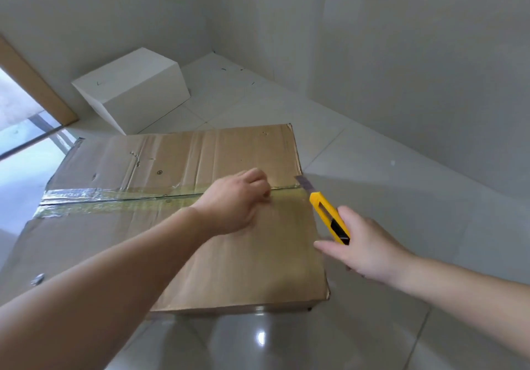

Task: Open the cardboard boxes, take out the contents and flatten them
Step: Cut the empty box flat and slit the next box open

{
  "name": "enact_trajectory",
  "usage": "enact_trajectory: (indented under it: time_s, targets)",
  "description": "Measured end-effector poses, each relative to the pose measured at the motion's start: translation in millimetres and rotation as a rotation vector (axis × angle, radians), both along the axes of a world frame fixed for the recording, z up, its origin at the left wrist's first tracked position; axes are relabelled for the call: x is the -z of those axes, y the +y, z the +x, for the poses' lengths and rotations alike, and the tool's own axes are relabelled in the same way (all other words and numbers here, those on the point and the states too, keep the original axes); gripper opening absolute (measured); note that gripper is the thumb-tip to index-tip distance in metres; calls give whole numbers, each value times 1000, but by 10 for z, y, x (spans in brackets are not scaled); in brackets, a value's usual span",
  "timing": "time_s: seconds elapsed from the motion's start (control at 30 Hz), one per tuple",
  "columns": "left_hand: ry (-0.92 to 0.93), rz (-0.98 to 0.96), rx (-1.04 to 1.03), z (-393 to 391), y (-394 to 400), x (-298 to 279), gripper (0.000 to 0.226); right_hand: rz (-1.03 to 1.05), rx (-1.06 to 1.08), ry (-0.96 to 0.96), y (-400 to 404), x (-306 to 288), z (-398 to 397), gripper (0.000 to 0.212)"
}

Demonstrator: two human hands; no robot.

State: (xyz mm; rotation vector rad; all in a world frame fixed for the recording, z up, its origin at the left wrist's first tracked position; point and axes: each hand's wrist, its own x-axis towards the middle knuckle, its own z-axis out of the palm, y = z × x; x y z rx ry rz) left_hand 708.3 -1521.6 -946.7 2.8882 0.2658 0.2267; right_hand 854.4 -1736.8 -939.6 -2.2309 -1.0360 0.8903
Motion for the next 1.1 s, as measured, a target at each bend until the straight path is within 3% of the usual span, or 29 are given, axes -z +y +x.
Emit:
enact_trajectory:
  time_s: [0.13, 0.23, 0.33, 0.53, 0.7, 0.8, 0.97, 1.1]
  targets:
    - [5, 41, -492, -590, 774, 12, 25, -126, -353, -235, -34, -181, -302, 55]
    - [66, 34, -652, -917, 1217, 61, 29, -250, -592, -452, 70, -270, -424, 67]
    - [119, -4, -696, -930, 1502, 90, 39, -317, -712, -552, 177, -268, -487, 66]
    - [226, -2, -599, -562, 1833, 151, 58, -344, -620, -597, 349, -219, -284, 45]
    - [270, 1, -729, -448, 2118, 124, 82, -323, -337, -834, 680, -176, 75, 22]
    - [322, -34, -855, -589, 2407, 111, 106, -222, -92, -676, 763, -50, -23, 29]
    - [346, -68, -979, -878, 2726, 147, 117, -73, 206, 27, 899, 165, -384, 18]
    - [319, -32, -1001, -895, 2714, 199, 110, -19, 258, 110, 971, 213, -392, 10]
